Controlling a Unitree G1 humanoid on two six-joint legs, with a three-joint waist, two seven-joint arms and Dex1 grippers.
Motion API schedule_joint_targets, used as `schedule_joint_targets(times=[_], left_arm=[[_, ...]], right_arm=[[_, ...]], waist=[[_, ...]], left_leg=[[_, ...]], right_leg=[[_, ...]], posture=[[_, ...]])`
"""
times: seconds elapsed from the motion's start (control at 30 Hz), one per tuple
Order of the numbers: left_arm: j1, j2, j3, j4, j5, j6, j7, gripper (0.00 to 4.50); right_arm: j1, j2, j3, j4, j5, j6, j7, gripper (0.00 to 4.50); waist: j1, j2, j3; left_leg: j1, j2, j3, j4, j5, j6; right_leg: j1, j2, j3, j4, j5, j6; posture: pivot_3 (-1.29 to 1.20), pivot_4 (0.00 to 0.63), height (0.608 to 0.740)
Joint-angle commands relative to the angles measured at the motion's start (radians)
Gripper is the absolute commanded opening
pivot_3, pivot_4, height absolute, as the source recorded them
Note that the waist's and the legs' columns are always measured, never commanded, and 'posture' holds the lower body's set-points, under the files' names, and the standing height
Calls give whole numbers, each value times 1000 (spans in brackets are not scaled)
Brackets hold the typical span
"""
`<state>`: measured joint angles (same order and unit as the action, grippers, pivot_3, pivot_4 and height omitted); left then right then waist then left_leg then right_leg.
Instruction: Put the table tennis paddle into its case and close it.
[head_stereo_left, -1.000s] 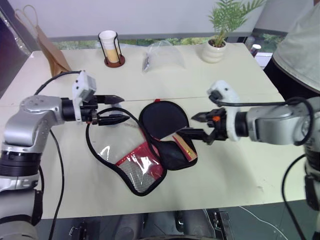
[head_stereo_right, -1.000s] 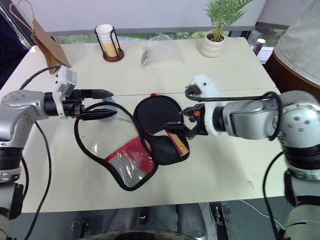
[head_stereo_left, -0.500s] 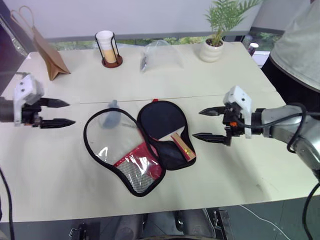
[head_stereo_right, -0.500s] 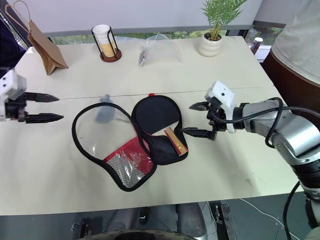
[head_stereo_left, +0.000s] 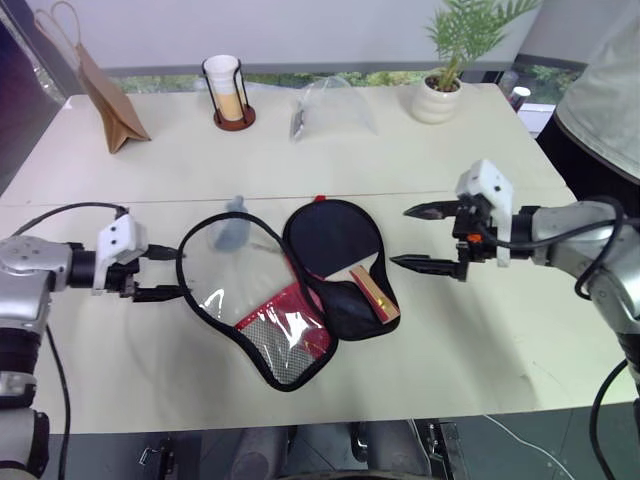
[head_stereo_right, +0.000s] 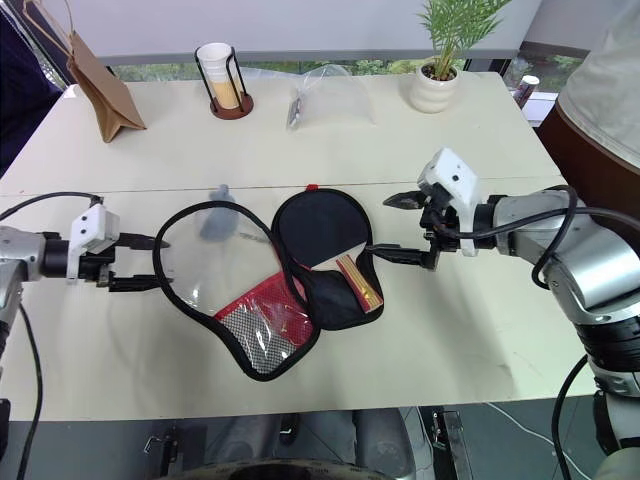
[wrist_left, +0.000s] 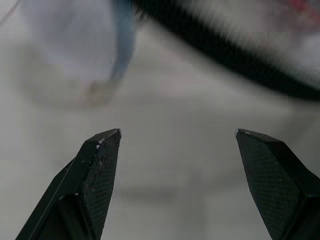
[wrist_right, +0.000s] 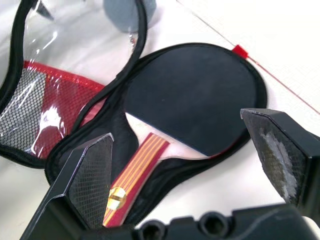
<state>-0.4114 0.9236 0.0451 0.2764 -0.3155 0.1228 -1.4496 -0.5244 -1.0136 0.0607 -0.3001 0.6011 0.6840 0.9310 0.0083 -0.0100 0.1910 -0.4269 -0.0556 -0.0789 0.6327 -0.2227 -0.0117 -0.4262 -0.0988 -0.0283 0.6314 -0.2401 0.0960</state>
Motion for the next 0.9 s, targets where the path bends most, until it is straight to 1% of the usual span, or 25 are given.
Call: schedule_joint_targets(times=[0.03, 0.17, 0.23, 0.33, 0.47, 0.53, 0.6, 0.67, 0.73, 0.83, 0.9], left_arm=[[-10, -24, 7, -169, -88, 110, 18, 3780], [-80, -41, 13, -251, -174, 247, 17, 3780], [-135, -67, 7, -248, -207, 300, 26, 3780], [-203, -124, -13, -214, -218, 327, 46, 3780], [-296, -277, -72, -93, -148, 242, 105, 3780], [-316, -330, -104, -45, -112, 201, 113, 3780], [-325, -363, -122, -8, -88, 168, 113, 3780], [-342, -446, -186, 94, 2, 62, 161, 3780], [-355, -504, -219, 171, 54, 2, 195, 3780], [-363, -541, -264, 260, 146, -101, 235, 3780], [-365, -555, -277, 296, 171, -133, 243, 3780]], right_arm=[[-9, -20, -81, -22, 6, 17, 6, 4470], [-10, -17, -135, -21, 27, 59, 1, 4470], [0, -20, -148, -20, 13, 63, -1, 4470], [12, -14, -157, -14, -15, 56, -14, 4470], [10, -7, -182, -16, -24, 58, -35, 4470], [9, -10, -197, -15, -28, 60, -47, 4470], [9, -10, -210, -15, -29, 70, -58, 4470], [17, -17, -240, -10, -35, 79, -75, 4470], [27, -20, -261, -15, -36, 90, -88, 4470], [48, -20, -276, -45, -31, 111, -101, 4470], [67, -16, -280, -74, -22, 136, -109, 4470]], waist=[[1, 0, 0], [0, 0, 0], [0, 0, 0], [0, 0, 0], [3, 0, 0], [3, 0, 0], [1, 0, 0], [0, 0, 0], [4, 0, 0], [5, 0, 0], [0, 0, 0]], left_leg=[[0, 0, 0, 0, 0, 0], [1, 0, 0, 0, 0, 0], [1, 0, 0, 0, 0, 0], [1, 0, 0, 1, 0, 0], [1, 0, 1, 4, 0, 0], [1, -1, 1, 6, 0, 0], [1, -1, 1, 7, 0, 1], [1, -1, 1, 10, -1, 3], [1, -1, 1, 12, -1, 3], [0, -1, 1, 14, -2, 4], [1, -1, 1, 14, -2, 4]], right_leg=[[0, 0, 0, 0, 0, 0], [0, 1, 0, 0, 0, 0], [1, 2, 0, 1, 0, 0], [2, 2, 0, 1, 1, 1], [3, 2, 0, 2, 1, 2], [4, 2, 0, 2, 2, 2], [4, 2, 0, 2, 2, 3], [5, 2, 0, 3, 2, 3], [6, 2, 0, 3, 2, 4], [7, 2, 0, 3, 3, 5], [7, 2, 0, 2, 3, 5]], posture=[[0, 150, 740], [0, 150, 740], [0, 150, 740], [0, 150, 740], [0, 150, 740], [0, 150, 740], [0, 150, 740], [0, 150, 740], [0, 150, 740], [0, 150, 740], [0, 150, 740]])
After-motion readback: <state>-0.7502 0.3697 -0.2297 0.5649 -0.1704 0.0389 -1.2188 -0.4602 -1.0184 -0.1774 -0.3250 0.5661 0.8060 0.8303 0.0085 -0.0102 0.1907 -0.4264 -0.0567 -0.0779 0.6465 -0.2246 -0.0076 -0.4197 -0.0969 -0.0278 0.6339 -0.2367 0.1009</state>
